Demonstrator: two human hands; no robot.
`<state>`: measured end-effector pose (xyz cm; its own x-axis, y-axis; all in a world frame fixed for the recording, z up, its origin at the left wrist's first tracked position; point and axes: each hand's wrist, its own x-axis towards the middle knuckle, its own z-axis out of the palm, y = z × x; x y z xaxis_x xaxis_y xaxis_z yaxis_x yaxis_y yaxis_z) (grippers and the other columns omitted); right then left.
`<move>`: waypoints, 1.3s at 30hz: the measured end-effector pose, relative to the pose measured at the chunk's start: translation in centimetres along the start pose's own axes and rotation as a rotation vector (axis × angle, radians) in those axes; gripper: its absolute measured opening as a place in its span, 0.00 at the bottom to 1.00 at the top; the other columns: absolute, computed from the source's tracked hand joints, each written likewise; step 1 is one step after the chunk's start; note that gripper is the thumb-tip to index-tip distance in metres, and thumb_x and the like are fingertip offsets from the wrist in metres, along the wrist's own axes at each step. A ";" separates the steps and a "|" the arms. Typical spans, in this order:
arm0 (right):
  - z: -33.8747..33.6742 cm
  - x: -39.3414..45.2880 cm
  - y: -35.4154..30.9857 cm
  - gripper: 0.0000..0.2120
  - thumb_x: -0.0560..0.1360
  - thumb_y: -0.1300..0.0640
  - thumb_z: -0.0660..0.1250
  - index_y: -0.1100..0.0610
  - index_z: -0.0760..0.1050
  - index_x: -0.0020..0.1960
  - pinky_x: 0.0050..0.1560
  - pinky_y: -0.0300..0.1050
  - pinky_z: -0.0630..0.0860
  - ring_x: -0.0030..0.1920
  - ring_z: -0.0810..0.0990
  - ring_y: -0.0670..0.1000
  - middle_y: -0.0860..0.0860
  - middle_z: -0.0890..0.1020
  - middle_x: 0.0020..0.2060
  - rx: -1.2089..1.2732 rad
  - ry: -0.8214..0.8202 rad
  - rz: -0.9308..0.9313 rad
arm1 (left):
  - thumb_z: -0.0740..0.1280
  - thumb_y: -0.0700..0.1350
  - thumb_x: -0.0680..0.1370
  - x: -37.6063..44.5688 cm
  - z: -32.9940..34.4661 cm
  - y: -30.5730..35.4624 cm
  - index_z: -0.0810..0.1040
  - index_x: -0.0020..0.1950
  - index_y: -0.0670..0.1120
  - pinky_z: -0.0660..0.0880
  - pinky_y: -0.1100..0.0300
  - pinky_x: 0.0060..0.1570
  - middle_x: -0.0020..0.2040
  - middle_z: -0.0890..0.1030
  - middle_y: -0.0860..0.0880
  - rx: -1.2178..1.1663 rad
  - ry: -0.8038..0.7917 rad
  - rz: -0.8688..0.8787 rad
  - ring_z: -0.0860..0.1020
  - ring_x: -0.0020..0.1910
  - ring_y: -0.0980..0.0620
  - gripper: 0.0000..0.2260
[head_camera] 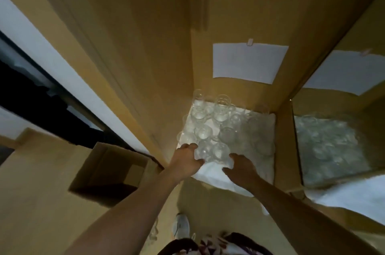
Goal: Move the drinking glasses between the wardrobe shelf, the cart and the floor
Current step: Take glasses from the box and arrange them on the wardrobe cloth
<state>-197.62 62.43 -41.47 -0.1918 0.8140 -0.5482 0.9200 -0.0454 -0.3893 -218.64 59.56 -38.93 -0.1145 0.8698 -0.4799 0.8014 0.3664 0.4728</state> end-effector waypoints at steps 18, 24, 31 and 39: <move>4.2 1.8 3.5 0.29 0.77 0.50 0.70 0.59 0.68 0.75 0.66 0.51 0.72 0.67 0.75 0.58 0.59 0.77 0.67 0.254 0.047 0.337 | 0.70 0.58 0.77 5.8 6.7 -2.1 0.68 0.76 0.51 0.71 0.47 0.67 0.72 0.71 0.47 -0.006 -0.260 -0.045 0.73 0.69 0.45 0.30; 5.9 4.7 5.2 0.35 0.76 0.50 0.74 0.58 0.63 0.78 0.67 0.54 0.73 0.66 0.76 0.59 0.60 0.75 0.69 0.321 -0.007 0.404 | 0.71 0.54 0.78 7.9 9.3 -2.6 0.68 0.76 0.47 0.73 0.51 0.65 0.72 0.72 0.44 -0.042 -0.262 -0.118 0.73 0.69 0.44 0.29; 7.2 7.9 8.3 0.39 0.74 0.52 0.76 0.59 0.61 0.79 0.69 0.53 0.68 0.72 0.70 0.61 0.60 0.71 0.72 0.356 0.030 0.444 | 0.71 0.51 0.79 10.5 12.8 -2.0 0.67 0.77 0.44 0.67 0.54 0.69 0.73 0.72 0.42 -0.068 -0.229 -0.157 0.70 0.73 0.44 0.29; 9.4 10.5 10.6 0.42 0.74 0.51 0.75 0.57 0.56 0.81 0.71 0.53 0.67 0.74 0.65 0.60 0.58 0.62 0.77 0.222 0.070 0.299 | 0.72 0.52 0.77 13.3 17.1 -1.9 0.68 0.76 0.48 0.69 0.52 0.67 0.73 0.72 0.44 -0.220 -0.189 -0.371 0.72 0.70 0.44 0.29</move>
<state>-193.08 65.08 -58.30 0.1048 0.7833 -0.6128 0.8341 -0.4048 -0.3747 -211.69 64.78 -58.85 -0.2439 0.5990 -0.7627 0.5811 0.7199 0.3795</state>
